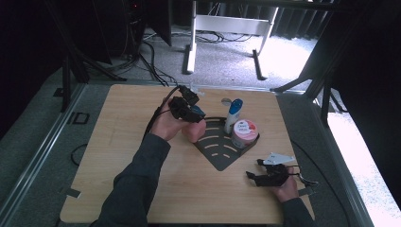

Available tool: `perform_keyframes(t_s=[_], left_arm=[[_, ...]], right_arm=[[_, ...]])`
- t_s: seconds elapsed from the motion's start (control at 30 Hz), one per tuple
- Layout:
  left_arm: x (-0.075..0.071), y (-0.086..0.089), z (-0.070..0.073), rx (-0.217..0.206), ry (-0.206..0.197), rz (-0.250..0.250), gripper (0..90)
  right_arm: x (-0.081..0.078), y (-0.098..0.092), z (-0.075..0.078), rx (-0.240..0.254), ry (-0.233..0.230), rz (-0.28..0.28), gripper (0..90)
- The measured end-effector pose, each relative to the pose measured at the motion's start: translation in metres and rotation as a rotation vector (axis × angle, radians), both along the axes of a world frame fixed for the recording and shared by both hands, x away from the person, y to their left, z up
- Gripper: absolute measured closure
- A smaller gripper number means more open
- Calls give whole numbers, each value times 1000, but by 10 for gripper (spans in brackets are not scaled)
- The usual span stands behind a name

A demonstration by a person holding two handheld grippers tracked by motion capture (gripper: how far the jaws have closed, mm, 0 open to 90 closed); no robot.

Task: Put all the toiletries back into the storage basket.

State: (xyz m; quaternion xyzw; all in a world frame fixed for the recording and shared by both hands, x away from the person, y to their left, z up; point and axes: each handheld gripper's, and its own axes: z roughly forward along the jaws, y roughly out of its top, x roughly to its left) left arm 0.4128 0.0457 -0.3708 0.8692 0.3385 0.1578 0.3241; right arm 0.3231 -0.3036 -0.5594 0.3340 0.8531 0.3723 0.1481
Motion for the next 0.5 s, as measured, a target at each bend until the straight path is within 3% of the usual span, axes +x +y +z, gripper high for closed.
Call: perform_keyframes(t_s=[0.5], left_arm=[[7, -14, 3, -12, -10, 3, 530]], right_arm=[[0, 0, 0, 0, 0, 0, 254]])
